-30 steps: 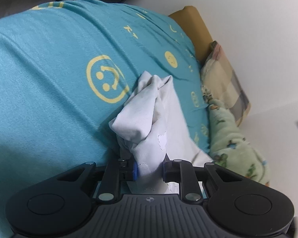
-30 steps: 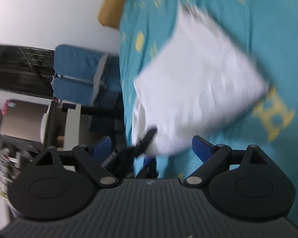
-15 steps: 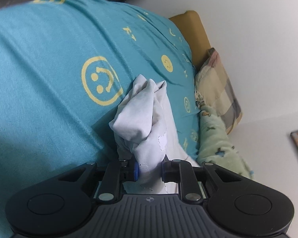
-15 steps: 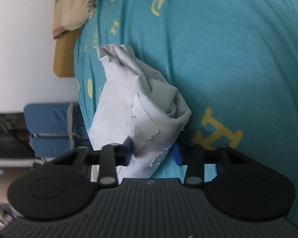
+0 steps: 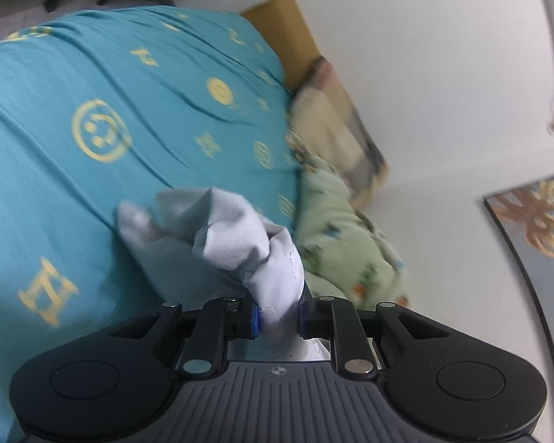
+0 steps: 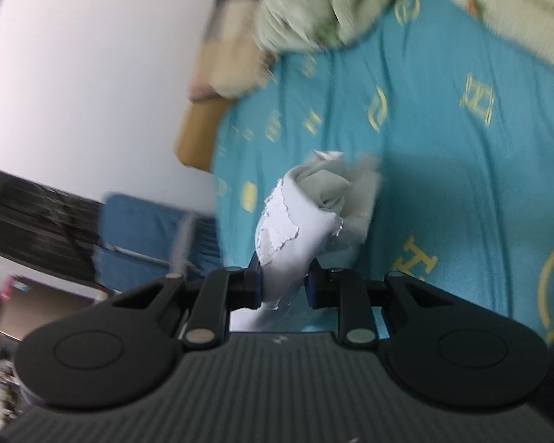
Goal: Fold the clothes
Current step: 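Grasp the folded shirt with both grippers and lift it off the bed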
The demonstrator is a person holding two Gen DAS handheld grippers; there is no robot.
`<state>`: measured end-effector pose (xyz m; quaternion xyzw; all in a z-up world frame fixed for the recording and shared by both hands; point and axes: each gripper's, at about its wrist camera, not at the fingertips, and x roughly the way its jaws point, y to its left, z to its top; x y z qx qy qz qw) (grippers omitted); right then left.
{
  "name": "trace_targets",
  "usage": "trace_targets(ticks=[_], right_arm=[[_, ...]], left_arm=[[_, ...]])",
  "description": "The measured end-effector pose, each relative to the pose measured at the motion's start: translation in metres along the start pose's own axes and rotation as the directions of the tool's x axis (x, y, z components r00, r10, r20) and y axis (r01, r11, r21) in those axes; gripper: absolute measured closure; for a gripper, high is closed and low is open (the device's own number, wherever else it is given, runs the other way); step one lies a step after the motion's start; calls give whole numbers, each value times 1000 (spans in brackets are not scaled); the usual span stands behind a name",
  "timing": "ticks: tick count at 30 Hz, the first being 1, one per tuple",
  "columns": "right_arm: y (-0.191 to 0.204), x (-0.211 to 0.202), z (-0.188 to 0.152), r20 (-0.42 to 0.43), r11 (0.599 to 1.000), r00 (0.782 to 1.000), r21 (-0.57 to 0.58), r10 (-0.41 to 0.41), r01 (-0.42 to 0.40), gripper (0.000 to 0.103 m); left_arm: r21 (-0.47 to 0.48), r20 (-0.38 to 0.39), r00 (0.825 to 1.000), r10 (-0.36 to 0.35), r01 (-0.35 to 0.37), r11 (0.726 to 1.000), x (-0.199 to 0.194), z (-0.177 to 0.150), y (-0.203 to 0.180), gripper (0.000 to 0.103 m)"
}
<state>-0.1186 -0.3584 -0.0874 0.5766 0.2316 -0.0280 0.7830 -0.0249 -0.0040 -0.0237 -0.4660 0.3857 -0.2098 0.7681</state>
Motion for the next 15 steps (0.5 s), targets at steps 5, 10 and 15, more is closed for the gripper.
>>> trace_targets(ticks=[5,10,15], right_arm=[[8,-58,55,39,1000,999,-26,6,-5,78],[-3,-92,134,100,999,995,-16,-29,30,78],[8,-111,245,231,994,972,-85,-40,61,78]], left_arm=[[72,-118,992,-32,41,997,37,-30,-73,84],[178,-213,977,-23,61,982,122,-63,-155,84],[251,-289,954,-84,160,955,223,-90,-255,84]])
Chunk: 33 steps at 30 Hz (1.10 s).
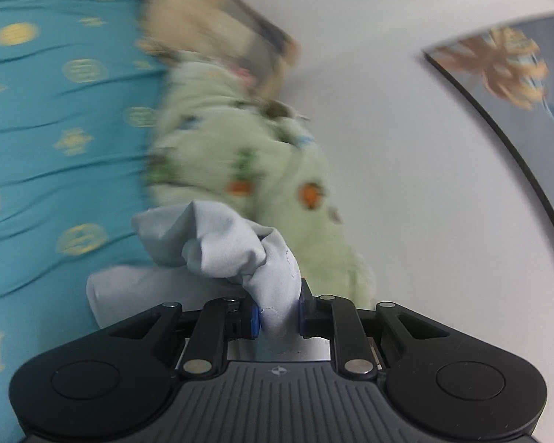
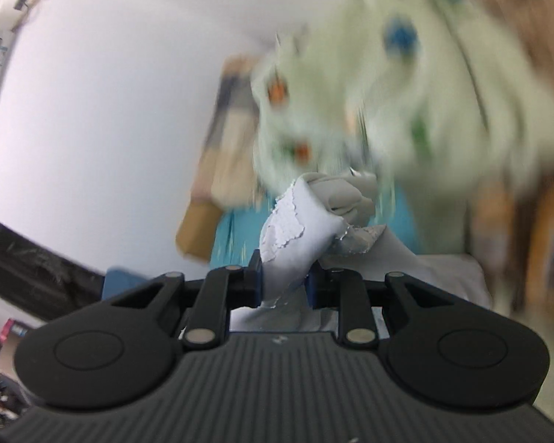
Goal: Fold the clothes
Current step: 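Grasp the folded shirt with both grippers and lift it off the bed, then carry the folded shirt onto the green blanket and open both grippers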
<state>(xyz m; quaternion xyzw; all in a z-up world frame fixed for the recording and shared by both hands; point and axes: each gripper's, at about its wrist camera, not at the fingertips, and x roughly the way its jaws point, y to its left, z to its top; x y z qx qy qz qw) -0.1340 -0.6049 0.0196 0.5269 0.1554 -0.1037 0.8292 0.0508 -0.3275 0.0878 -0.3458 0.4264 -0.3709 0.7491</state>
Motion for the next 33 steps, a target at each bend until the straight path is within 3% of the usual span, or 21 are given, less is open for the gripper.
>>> trace_targets(ticks=[4,6,9,10,13,17,20,22,23,24,25,26,28,31,33], right_arm=[[34,-4,90,166,989,984,-144,62,-38,78],[51,-9,118,270,970,958,-241,96,-29,78],[51,-9,138,386,942,916,-334,106,32,78],[44,-5,140,409,937,907,-344,95,57,78],[0,16,129,395,948,918,-287,-15,139,77],[-73,44,94,280,949,941,-192,-191,250,77],[-103,48,74,236,956,944,-128,-229,263,75],[-110,46,68,217,953,942,-107,-254,282,70],[-106,43,69,208,946,937,-108,-281,307,61],[-101,39,70,201,938,931,-110,-304,329,40],[-95,34,71,199,933,927,-112,-317,343,28],[-88,26,71,207,931,925,-117,-318,346,11],[-69,9,69,233,926,922,-145,-310,349,13],[-34,-18,63,259,913,922,-216,-287,345,13],[-11,-42,49,281,896,918,-265,-281,355,13]], left_arm=[[75,52,983,-175,171,982,71,28,-68,84],[135,68,965,-255,245,960,103,40,-100,84],[206,41,957,-288,274,939,154,42,-116,83],[226,22,960,-279,267,937,170,38,-112,83],[333,-29,979,-204,202,921,208,15,-75,83],[446,-84,992,-96,123,887,220,-29,-13,83],[480,-102,993,-54,97,872,220,-45,7,82],[506,-89,996,-26,68,860,213,-44,10,76],[521,-76,997,-7,46,852,210,-41,8,73],[547,-60,998,11,23,837,203,-42,3,58],[573,-42,999,29,1,820,195,-42,-4,39],[600,-26,999,35,-12,800,183,-43,-12,32],[651,12,999,39,-37,758,157,-46,-30,13],[702,62,998,20,-58,710,114,-50,-57,1],[727,76,997,5,-59,685,86,-56,-74,0]])
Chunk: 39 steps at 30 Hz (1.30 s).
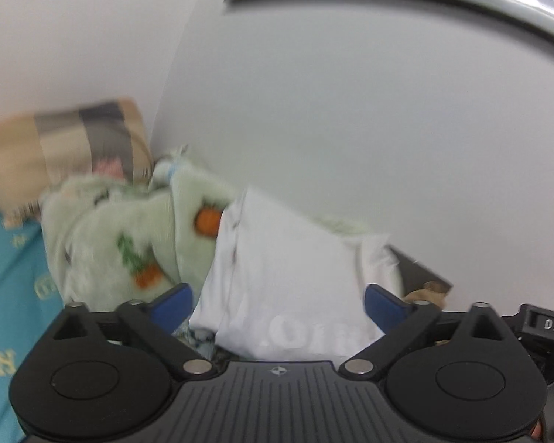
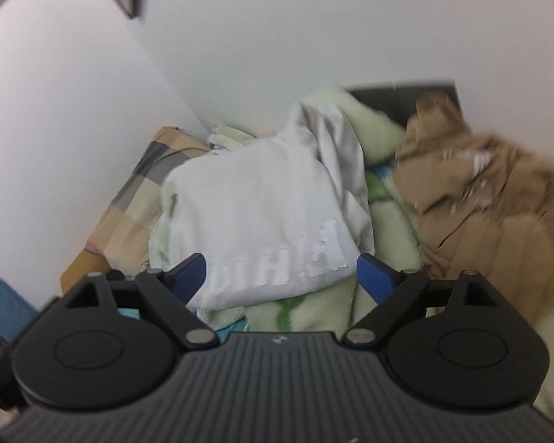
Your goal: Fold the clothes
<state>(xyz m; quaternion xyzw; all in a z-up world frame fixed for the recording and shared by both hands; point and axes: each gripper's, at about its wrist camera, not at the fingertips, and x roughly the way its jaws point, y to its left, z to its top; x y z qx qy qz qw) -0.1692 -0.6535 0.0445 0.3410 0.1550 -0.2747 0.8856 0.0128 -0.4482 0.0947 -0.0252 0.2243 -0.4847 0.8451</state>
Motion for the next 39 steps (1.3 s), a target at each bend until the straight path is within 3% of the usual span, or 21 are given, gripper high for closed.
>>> trace_targets(ticks=[6,13,24,30,35,39], right_arm=[[39,-89,-12,83,990,995,-139,47,-36,13],[75,-176,-43,165,962,982,-271,91,-43,13],[112,-252,-106,246,928,958,-369,147,-48,13],[120,-264,-141,286,926,946,-376,151,-34,13],[123,-263,-165,319,926,937,-376,144,-14,13],[126,-251,-178,339,918,932,-396,127,19,13]], left_arm=[[69,56,998,23,-27,997,-88,12,-37,0],[78,82,996,33,-39,996,-189,6,-56,0],[179,200,977,79,-116,977,-322,-25,-74,0],[217,235,967,94,-146,965,-356,-56,-72,0],[152,244,966,82,-122,981,-363,-82,-45,0],[143,251,961,116,-155,978,-362,-91,-30,0]])
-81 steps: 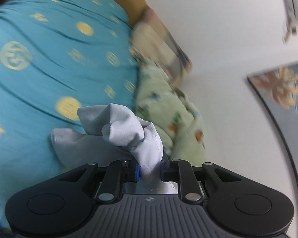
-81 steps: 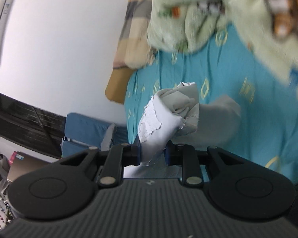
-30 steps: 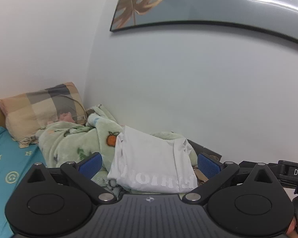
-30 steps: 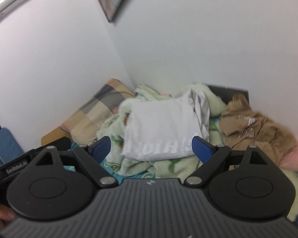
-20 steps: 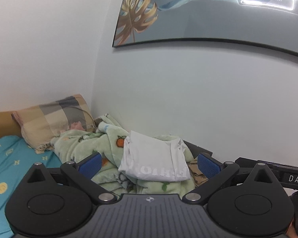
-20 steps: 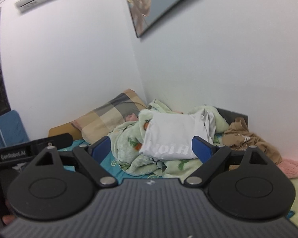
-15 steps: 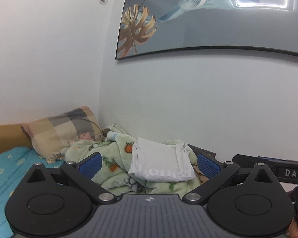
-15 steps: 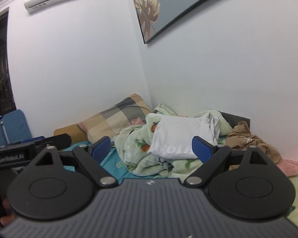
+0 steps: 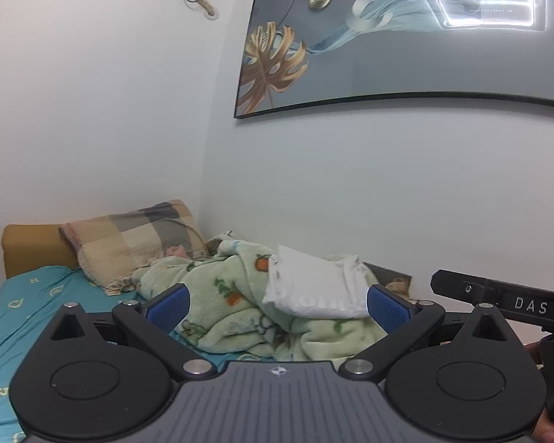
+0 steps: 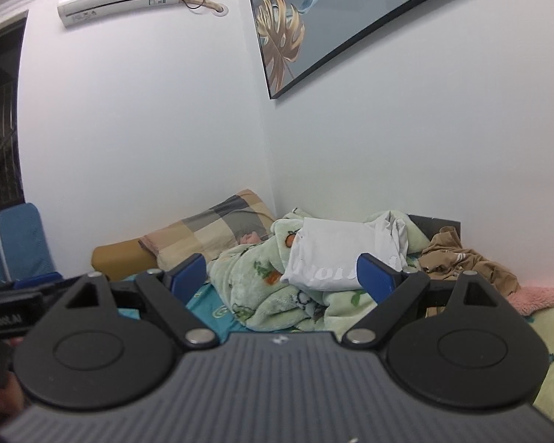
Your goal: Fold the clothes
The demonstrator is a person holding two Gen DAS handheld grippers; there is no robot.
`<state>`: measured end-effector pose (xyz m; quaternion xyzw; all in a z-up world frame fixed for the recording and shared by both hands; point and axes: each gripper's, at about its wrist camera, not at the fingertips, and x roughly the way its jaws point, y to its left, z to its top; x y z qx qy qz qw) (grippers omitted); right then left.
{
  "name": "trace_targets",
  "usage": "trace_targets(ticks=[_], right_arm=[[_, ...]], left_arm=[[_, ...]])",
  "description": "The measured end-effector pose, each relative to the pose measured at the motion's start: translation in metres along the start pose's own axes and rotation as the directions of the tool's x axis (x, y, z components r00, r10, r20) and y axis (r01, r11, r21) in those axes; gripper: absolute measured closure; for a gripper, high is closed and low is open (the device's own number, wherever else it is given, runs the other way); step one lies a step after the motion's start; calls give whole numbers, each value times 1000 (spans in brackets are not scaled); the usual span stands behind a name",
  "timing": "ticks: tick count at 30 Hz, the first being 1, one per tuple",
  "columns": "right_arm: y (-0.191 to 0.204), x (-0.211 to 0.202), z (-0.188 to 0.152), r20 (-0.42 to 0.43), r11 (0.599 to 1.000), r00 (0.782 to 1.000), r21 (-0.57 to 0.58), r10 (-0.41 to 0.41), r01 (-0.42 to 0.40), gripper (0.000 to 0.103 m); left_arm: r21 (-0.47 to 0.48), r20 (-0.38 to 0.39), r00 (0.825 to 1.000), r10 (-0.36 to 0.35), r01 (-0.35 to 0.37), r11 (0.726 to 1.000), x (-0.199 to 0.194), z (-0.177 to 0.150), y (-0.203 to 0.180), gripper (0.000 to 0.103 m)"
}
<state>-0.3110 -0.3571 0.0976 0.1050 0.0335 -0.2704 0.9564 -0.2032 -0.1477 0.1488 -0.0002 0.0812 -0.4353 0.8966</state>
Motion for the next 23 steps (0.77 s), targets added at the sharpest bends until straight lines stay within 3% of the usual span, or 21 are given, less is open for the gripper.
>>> trace_targets(ticks=[6,12,23], right_arm=[[13,18,-25,-22,1000,1000,-28,-8,7,13],[27,29,-40,-37,998,999,-55,6,-8,13],[28,31,-49,-31,997,999,-68,-24,22,13]], left_arm=[[-3,44,999,15,-14,1000,-2,-14,10,0],[-16,21,998,56,-56,998,6,-24,22,0],[-34,4,998,59,-59,998,9,-29,29,0]])
